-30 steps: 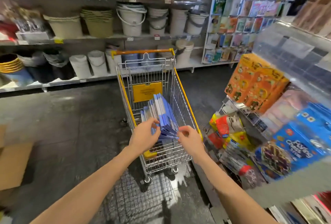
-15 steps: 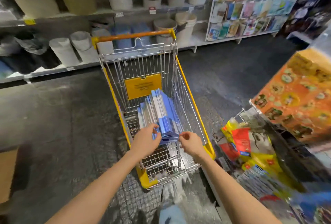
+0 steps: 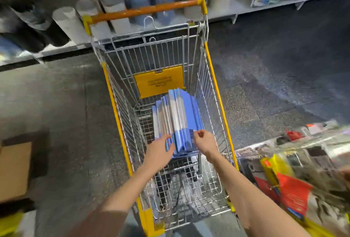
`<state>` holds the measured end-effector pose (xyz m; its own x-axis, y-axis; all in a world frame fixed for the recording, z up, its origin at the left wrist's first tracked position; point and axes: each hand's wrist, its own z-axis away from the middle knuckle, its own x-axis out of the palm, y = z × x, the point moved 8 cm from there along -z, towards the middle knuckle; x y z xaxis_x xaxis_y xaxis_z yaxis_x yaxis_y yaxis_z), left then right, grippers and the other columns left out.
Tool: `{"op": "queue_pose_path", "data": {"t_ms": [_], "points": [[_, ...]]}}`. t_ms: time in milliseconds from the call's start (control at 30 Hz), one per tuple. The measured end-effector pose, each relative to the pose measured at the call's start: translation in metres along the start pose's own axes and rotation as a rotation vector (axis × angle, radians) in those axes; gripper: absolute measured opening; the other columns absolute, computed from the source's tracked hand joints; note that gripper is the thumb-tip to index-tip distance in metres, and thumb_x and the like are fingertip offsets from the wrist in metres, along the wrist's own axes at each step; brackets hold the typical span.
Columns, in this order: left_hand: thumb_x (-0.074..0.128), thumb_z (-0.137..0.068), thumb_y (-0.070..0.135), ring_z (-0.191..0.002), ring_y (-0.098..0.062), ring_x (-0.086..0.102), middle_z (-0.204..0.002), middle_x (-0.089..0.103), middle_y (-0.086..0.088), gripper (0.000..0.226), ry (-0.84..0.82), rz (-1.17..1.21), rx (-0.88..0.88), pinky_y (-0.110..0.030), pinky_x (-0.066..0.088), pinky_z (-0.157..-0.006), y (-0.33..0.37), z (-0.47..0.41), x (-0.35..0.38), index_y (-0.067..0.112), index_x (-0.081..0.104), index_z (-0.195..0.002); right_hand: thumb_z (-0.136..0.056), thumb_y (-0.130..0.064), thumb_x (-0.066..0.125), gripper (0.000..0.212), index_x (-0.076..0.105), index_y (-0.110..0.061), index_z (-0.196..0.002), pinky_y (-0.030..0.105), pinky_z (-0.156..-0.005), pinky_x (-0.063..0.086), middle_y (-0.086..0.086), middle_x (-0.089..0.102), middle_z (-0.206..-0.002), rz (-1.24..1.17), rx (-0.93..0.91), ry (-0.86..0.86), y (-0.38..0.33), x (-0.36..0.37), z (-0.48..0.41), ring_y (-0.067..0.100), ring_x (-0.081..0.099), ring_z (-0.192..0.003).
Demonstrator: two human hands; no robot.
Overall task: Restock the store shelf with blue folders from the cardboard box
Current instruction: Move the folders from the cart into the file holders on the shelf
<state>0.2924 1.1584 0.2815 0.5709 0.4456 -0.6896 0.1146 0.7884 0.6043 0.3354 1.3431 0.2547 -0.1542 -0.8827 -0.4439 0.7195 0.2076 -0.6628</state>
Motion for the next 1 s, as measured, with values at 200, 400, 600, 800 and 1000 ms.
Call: {"op": "queue_pose_path", "data": {"t_ms": [200,400,600,800,1000], "points": [[0.049,-0.104,0.037,-0.156,-0.024,0.009,-0.169,0.009,-0.005,0.066,-0.092,-0.046,-0.001,-0.047,0.022,-0.125,-0.023,-0.076,0.021,0.020,0.020,-0.161,-0.101,-0.033,0.055,0.040,0.062,-0.003,-0.127,0.027,-0.087,0.044,0.013,0.068,-0.122,0.019,0.067,0.031,-0.018,0.008,-0.063,0.028,0.064,-0.111],[0.045,-0.104,0.036,-0.154,-0.015,-0.017,-0.165,-0.019,0.008,0.074,-0.151,-0.153,0.103,-0.037,-0.001,-0.122,-0.029,-0.156,0.042,0.024,0.003,-0.163,-0.103,-0.035,0.051,0.043,0.059,-0.004,-0.132,0.024,-0.083,0.041,0.012,0.066,-0.129,0.107,0.084,0.073,-0.021,0.026,-0.123,0.024,0.064,-0.109],[0.038,-0.105,0.039,-0.151,-0.013,-0.020,-0.166,-0.018,0.011,0.072,-0.211,-0.214,0.154,-0.033,0.005,-0.120,-0.044,-0.190,0.054,0.028,-0.004,-0.162,-0.096,-0.045,0.061,0.054,0.054,-0.010,-0.136,0.011,-0.066,0.032,0.005,0.062,-0.130,0.141,0.114,0.065,-0.018,0.044,-0.159,0.019,0.064,-0.105],[0.050,-0.102,0.034,-0.151,-0.008,-0.021,-0.163,-0.012,0.027,0.075,-0.257,0.061,0.084,-0.037,-0.014,-0.117,-0.057,-0.190,0.053,0.039,0.003,-0.160,-0.080,-0.068,0.068,0.067,0.064,-0.017,-0.125,0.043,-0.095,0.055,0.001,0.070,-0.113,0.093,0.094,0.004,0.000,0.050,-0.172,0.018,0.069,-0.099],[0.051,-0.101,0.030,-0.151,-0.011,-0.023,-0.156,-0.024,0.039,0.078,-0.287,0.117,0.086,-0.047,-0.011,-0.119,-0.063,-0.186,0.063,0.049,0.000,-0.156,-0.106,-0.040,0.041,0.052,0.057,0.005,-0.128,0.032,-0.100,0.045,0.001,0.067,-0.113,0.013,0.135,-0.103,-0.002,0.036,-0.156,0.015,0.063,-0.107]]}}
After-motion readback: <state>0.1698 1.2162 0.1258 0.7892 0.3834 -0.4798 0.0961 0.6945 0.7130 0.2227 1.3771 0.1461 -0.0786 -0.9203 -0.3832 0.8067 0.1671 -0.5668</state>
